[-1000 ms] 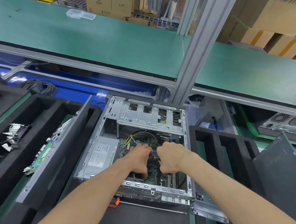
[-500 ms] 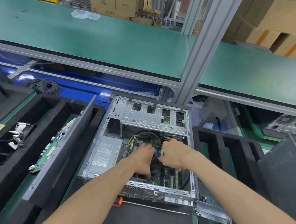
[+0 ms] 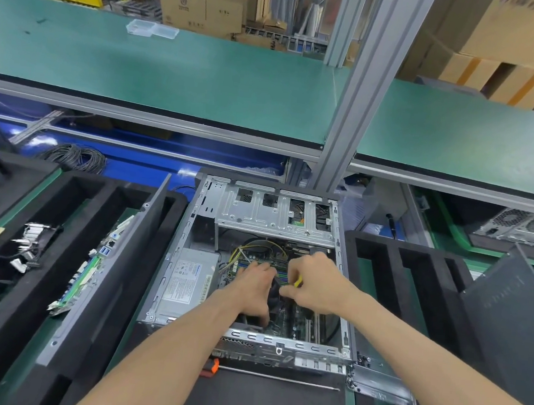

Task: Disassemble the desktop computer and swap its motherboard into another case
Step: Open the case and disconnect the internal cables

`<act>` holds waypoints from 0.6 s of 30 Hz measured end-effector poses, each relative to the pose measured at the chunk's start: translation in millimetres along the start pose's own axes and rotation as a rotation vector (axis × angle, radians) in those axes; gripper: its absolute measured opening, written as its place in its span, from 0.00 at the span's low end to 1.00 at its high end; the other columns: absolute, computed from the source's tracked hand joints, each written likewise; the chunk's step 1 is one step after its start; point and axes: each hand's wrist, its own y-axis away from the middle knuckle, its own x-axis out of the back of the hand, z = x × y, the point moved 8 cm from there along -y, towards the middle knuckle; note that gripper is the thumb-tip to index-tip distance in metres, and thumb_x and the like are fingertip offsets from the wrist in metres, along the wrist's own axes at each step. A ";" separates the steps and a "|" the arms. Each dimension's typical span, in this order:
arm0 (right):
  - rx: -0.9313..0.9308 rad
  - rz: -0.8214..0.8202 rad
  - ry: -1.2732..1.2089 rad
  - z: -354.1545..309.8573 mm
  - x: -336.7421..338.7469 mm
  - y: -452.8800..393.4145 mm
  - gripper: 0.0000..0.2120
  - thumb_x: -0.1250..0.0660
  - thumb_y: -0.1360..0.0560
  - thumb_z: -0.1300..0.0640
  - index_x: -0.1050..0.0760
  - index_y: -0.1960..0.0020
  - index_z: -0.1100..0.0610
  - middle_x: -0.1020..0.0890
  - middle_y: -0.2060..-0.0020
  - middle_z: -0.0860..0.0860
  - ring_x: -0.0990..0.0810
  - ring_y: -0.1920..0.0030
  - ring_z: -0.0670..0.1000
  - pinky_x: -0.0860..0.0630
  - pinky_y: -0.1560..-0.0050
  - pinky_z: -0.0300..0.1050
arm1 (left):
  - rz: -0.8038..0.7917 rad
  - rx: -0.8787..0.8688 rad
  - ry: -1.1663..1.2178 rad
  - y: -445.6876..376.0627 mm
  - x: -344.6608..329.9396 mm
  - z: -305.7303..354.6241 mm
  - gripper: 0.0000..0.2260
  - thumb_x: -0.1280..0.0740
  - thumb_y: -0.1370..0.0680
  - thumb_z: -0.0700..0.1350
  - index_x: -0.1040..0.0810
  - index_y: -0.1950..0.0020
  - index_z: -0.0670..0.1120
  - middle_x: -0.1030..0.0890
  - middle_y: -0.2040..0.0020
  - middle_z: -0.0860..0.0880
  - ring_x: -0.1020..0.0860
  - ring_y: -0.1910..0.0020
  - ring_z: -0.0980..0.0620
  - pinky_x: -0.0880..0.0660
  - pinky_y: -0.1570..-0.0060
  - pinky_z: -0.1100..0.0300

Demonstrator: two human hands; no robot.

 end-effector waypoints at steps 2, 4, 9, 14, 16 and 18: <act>-0.084 0.012 -0.016 12.1 -1.0 0.3 0.15 0.33 0.23 0.45 0.22 0.55 0.58 0.19 0.58 0.57 0.23 0.52 0.57 0.24 0.53 0.49 | 0.007 0.011 0.006 -0.7 0.3 -0.7 0.39 0.17 0.43 0.57 0.30 0.40 0.46 0.30 0.42 0.50 0.33 0.39 0.47 0.29 0.37 0.46; -0.094 -0.023 0.096 11.1 -4.4 -0.2 0.15 0.36 0.21 0.47 0.28 0.57 0.59 0.25 0.57 0.57 0.22 0.52 0.62 0.27 0.56 0.48 | 0.008 0.016 0.006 -1.3 -0.2 -1.3 0.39 0.17 0.44 0.57 0.30 0.40 0.46 0.30 0.41 0.49 0.33 0.39 0.46 0.29 0.37 0.45; 0.078 -0.101 0.281 -16.6 -9.5 -0.4 0.06 0.37 0.21 0.55 0.28 0.52 0.58 0.35 0.61 0.53 0.24 0.53 0.62 0.32 0.60 0.49 | -0.010 0.009 0.001 -0.7 -1.5 0.4 0.46 0.16 0.43 0.57 0.32 0.31 0.46 0.31 0.36 0.48 0.35 0.33 0.44 0.33 0.32 0.43; 0.268 -0.146 0.330 -42.6 -9.9 -0.3 0.06 0.34 0.27 0.65 0.20 0.53 0.59 0.21 0.51 0.56 0.20 0.52 0.60 0.21 0.54 0.55 | -0.013 -0.005 0.066 0.5 -1.3 1.4 0.40 0.16 0.43 0.54 0.27 0.33 0.51 0.31 0.32 0.49 0.38 0.28 0.39 0.37 0.28 0.39; 0.291 -0.144 0.247 -45.0 -9.5 -2.4 0.10 0.34 0.29 0.68 0.20 0.50 0.59 0.21 0.49 0.55 0.21 0.50 0.58 0.22 0.51 0.54 | -0.028 -0.008 0.028 1.3 -1.8 1.8 0.31 0.17 0.42 0.55 0.23 0.43 0.52 0.31 0.33 0.49 0.38 0.29 0.39 0.36 0.29 0.40; 0.256 -0.103 0.148 -39.2 -5.8 -4.2 0.12 0.33 0.27 0.65 0.24 0.44 0.59 0.25 0.51 0.51 0.22 0.49 0.57 0.24 0.52 0.50 | -0.021 0.002 0.051 2.1 -1.4 1.0 0.33 0.17 0.43 0.54 0.28 0.44 0.51 0.30 0.40 0.50 0.35 0.32 0.39 0.32 0.31 0.42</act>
